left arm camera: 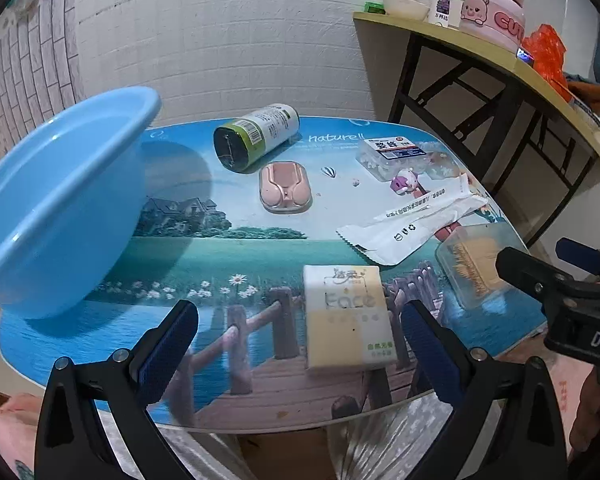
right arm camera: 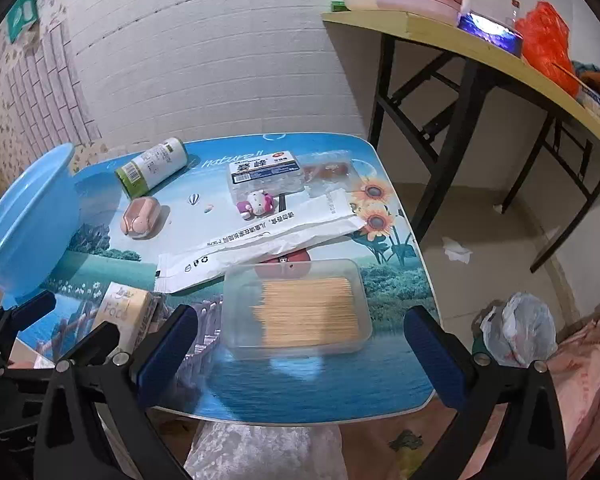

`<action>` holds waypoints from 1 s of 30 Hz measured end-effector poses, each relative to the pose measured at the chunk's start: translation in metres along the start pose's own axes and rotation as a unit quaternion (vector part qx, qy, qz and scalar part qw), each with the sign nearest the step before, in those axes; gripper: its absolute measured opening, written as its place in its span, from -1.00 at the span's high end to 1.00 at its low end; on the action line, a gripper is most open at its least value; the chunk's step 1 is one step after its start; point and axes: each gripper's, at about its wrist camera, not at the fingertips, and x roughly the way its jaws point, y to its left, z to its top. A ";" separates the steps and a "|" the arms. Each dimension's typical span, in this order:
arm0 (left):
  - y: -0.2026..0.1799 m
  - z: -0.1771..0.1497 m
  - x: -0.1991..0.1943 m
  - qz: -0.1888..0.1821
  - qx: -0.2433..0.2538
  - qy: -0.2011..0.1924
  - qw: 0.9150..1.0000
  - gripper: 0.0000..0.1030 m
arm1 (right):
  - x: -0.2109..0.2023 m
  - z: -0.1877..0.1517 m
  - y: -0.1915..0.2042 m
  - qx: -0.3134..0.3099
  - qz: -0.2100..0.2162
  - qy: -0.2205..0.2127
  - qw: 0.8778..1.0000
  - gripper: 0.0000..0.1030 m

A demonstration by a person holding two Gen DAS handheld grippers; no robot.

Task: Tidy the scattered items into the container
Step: 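Grasp the cream Face tissue pack with the left gripper while the right gripper grasps the toothpick box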

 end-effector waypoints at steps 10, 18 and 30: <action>-0.008 -0.005 0.015 0.017 0.013 -0.011 1.000 -0.99 | 0.009 -0.001 -0.006 0.002 -0.013 -0.017 1.000 -1.00; -0.011 -0.009 0.023 0.035 0.026 -0.024 0.999 -0.99 | 0.027 -0.005 -0.007 0.003 0.003 -0.020 1.000 -1.00; -0.012 -0.014 0.031 0.034 0.025 -0.046 0.998 -0.98 | 0.047 -0.005 -0.012 -0.009 0.015 -0.022 1.000 -1.00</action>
